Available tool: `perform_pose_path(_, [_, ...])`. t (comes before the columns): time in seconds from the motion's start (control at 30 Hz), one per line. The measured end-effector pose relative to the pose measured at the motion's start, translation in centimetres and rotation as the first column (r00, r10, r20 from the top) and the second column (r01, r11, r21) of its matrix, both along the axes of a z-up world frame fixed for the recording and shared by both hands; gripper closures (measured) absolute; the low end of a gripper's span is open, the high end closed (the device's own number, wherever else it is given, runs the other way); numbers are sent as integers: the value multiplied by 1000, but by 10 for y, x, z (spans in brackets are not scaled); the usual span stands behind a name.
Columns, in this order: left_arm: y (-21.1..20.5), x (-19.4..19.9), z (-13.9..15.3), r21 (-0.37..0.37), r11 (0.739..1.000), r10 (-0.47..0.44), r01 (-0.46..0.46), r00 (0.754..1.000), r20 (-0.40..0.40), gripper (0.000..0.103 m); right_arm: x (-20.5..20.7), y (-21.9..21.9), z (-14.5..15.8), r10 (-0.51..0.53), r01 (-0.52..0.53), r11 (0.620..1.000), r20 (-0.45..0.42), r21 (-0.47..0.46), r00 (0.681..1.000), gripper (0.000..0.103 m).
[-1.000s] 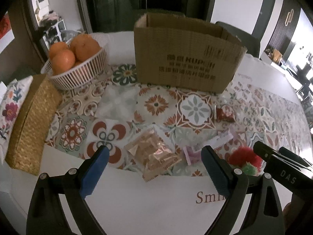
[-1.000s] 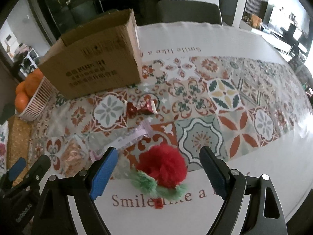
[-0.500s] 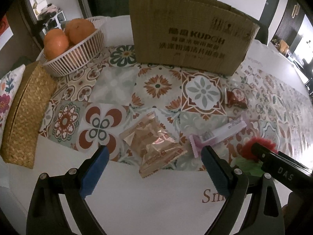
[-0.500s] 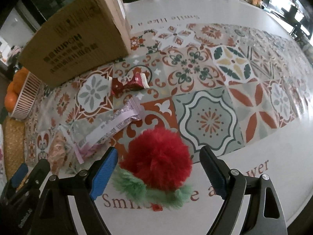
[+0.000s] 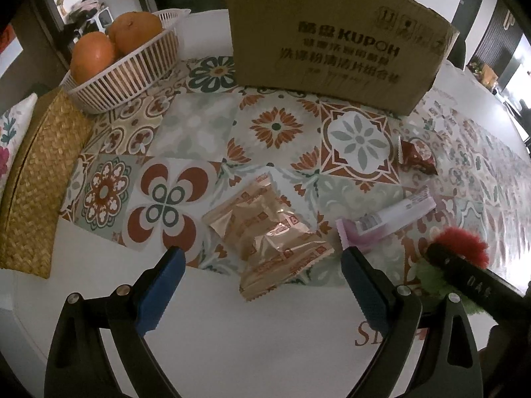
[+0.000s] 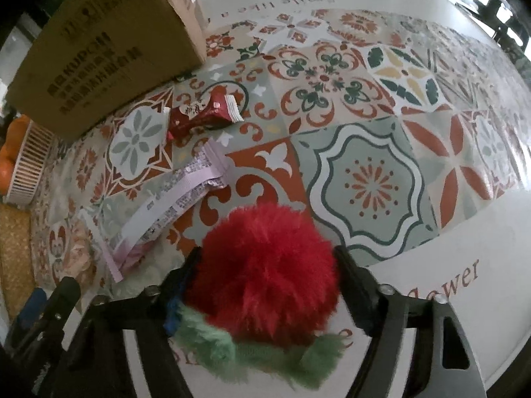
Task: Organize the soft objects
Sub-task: 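Close right gripper on the red pompom flower, then close left gripper on the wrapped biscuit pack while right gripper holds the pompom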
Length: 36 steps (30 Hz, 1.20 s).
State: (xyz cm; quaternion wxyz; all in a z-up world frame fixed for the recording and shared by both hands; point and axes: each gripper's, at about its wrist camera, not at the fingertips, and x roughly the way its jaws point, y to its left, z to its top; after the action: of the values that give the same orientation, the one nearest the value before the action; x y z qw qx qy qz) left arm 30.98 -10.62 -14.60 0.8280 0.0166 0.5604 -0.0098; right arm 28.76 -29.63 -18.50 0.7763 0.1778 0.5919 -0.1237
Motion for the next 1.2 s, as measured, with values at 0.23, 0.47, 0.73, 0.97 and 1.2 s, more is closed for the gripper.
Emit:
perform_pose_path(0.23, [-2,-2,-2,-17,1000,-9,9,1000,-7,7,-4,3,1,4,-4,1000,14,17,1000,64])
perform_pose_path(0.47, [-1,-3,1,-52,999,-10,10,1000,-8,7,-14,5,16,33,-37,998,79,53,996,65])
perform_pose_path(0.73, [5,8,-2,-91,993,-79,72,994,-79,7,-3,14,30,75,-72,997,84,-32,994,65])
perform_pose_path(0.97, [11,24,4,-81,988,-138,128,981,-133,8,6,31,32,81,-80,997,78,-14,994,65])
perform_pose_path(1.2, [15,31,-4,-118,993,-42,20,983,-181,12,15,39,31,105,-105,994,83,-10,991,65])
